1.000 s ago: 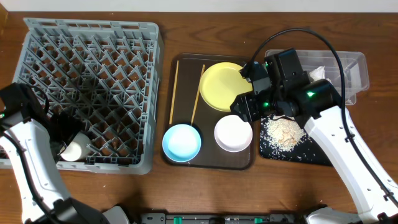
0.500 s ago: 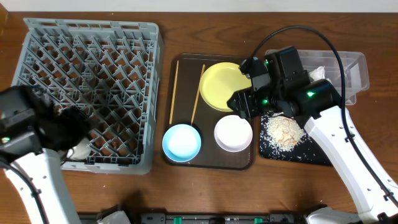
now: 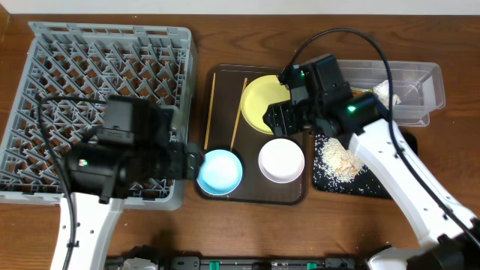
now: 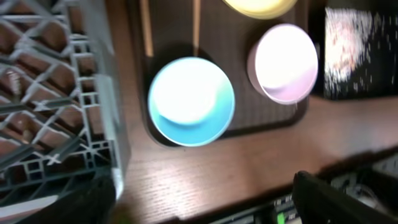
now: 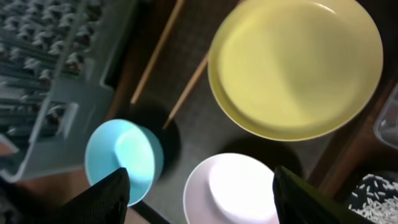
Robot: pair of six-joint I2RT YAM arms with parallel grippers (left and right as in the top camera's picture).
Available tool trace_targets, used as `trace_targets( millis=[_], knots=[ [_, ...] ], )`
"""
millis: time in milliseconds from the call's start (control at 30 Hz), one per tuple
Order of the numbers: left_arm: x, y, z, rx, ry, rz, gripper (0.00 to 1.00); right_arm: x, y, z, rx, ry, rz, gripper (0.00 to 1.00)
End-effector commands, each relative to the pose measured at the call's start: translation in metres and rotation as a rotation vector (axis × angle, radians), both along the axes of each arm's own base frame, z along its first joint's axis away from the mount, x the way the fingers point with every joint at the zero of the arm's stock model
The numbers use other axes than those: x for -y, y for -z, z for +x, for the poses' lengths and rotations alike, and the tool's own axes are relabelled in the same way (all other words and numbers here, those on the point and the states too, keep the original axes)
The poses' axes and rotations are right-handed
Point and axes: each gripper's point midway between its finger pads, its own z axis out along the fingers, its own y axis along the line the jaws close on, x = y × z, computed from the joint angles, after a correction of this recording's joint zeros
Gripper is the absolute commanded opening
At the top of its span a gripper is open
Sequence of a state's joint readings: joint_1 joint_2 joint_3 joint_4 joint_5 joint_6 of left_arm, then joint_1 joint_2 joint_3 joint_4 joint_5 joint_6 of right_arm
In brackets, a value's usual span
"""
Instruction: Sort waste into correct bins and load items into the dishwasher
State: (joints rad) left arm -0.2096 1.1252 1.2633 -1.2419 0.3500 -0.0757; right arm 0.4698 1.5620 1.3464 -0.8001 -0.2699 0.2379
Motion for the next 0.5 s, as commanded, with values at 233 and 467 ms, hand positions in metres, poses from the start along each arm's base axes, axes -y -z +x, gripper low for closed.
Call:
trace_targets(
  millis=[233, 467],
  knots=[
    [0.011, -0.003, -0.005, 0.025, 0.08, 0.033, 0.98, 0.002, 0.003, 0.0, -0.019, 0.041, -0.02, 0.94],
    [0.011, -0.003, -0.005, 0.025, 0.08, 0.033, 0.98, -0.01, 0.0, -0.008, -0.049, -0.003, 0.035, 0.99]
  ],
)
